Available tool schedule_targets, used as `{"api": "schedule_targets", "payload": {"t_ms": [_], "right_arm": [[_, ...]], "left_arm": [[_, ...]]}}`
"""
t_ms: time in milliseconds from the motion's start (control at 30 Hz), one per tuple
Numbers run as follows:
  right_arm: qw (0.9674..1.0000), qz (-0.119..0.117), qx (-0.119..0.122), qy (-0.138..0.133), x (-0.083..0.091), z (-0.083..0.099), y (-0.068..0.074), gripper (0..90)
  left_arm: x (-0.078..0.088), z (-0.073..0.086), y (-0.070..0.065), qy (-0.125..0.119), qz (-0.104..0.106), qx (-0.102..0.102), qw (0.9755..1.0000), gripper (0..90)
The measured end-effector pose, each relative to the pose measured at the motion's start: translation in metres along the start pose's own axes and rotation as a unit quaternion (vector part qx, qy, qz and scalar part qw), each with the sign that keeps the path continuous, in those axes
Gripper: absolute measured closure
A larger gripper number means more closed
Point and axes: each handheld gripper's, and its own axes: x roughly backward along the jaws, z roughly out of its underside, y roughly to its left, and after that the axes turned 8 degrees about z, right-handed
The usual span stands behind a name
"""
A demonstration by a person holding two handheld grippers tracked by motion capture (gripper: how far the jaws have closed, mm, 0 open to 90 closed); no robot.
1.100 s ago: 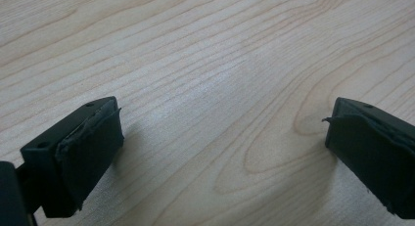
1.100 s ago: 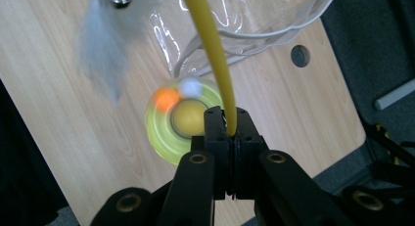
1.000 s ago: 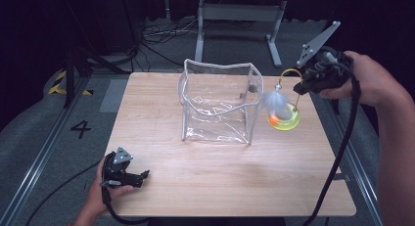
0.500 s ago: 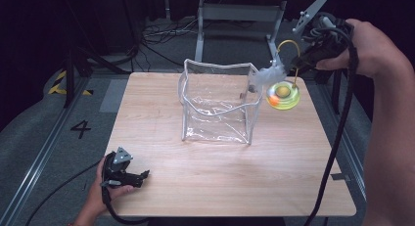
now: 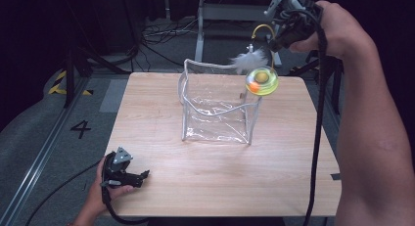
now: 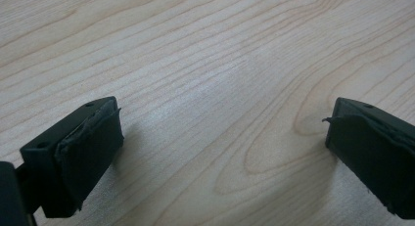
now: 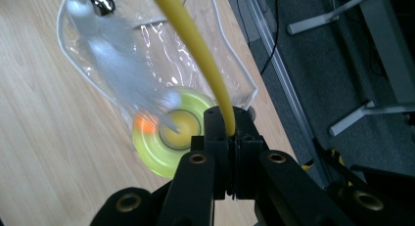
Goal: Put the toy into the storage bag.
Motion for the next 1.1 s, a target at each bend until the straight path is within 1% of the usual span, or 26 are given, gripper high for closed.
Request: {"api": "schedule_targets", "payload": {"t_ms": [133, 167, 233, 300, 367, 467, 500, 533, 567, 600, 667, 733, 800, 833, 900, 933, 1100], "right_arm": [[1.0000, 0.003, -0.001, 0.008, -0.012, -0.010, 0.000, 88.4], [1.0000, 0.007, -0.001, 0.007, -0.015, -0.012, 0.001, 88.3], [1.0000, 0.002, -0.001, 0.005, -0.019, -0.016, 0.001, 88.4], [1.0000, 0.007, -0.003, 0.005, -0.023, -0.018, 0.001, 88.4], [1.0000, 0.001, -0.002, 0.001, -0.028, -0.021, 0.002, 88.3], [1.0000, -0.008, 0.001, 0.003, -0.035, -0.023, 0.003, 88.2], [1.0000, -0.007, 0.002, 0.004, -0.039, -0.024, 0.003, 88.2], [1.0000, -0.007, 0.002, 0.004, -0.039, -0.024, 0.003, 88.2], [0.9999, -0.011, 0.002, 0.004, -0.042, -0.024, 0.003, 88.2], [0.9999, -0.014, -0.003, 0.001, -0.049, -0.023, 0.003, 88.2], [0.9998, -0.018, -0.004, 0.001, -0.051, -0.022, 0.003, 88.2], [0.9998, -0.017, -0.005, -0.002, -0.060, -0.020, 0.002, 88.3], [0.9997, -0.021, -0.006, -0.004, -0.069, -0.017, 0.003, 88.3], [0.9997, -0.021, -0.006, -0.004, -0.069, -0.017, 0.003, 88.3], [0.9996, -0.028, -0.005, 0.002, -0.080, -0.013, 0.005, 88.2], [0.9996, -0.027, -0.005, 0.006, -0.085, -0.011, 0.006, 88.2], [0.9988, -0.048, -0.010, 0.001, -0.104, -0.001, 0.013, 88.3]], "left_arm": [[0.000, 0.000, 0.000, 0.000, 0.000, 0.000, 1.0000, 0.8], [0.000, 0.000, 0.000, 0.000, 0.000, 0.000, 1.0000, 0.8], [0.000, 0.000, 0.000, 0.000, 0.000, 0.000, 1.0000, 0.8], [0.000, 0.000, 0.000, 0.000, 0.001, 0.000, 1.0000, 0.8], [0.000, 0.000, 0.000, 0.000, 0.002, -0.001, 1.0000, 0.8], [0.000, 0.000, 0.000, 0.000, 0.002, -0.002, 1.0000, 0.7], [0.000, 0.000, 0.000, 0.000, 0.002, -0.002, 1.0000, 0.7], [0.000, 0.000, 0.000, 0.000, 0.002, -0.002, 1.0000, 0.8], [0.000, 0.000, 0.000, 0.000, 0.002, -0.002, 1.0000, 0.8], [0.000, 0.000, 0.000, 0.000, 0.002, -0.002, 1.0000, 0.8], [0.000, 0.000, 0.000, -0.002, 0.002, -0.002, 1.0000, 0.8], [0.000, 0.000, 0.000, -0.001, 0.001, -0.002, 1.0000, 0.7], [0.000, 0.000, 0.000, -0.001, 0.002, -0.002, 1.0000, 0.8], [0.000, 0.000, 0.000, -0.002, 0.001, -0.001, 1.0000, 0.8], [0.000, 0.000, 0.000, -0.001, 0.001, -0.002, 1.0000, 0.8], [0.000, 0.000, 0.000, -0.002, 0.001, -0.002, 1.0000, 0.8], [0.000, 0.000, 0.000, -0.002, 0.001, -0.002, 1.0000, 0.8]]}}
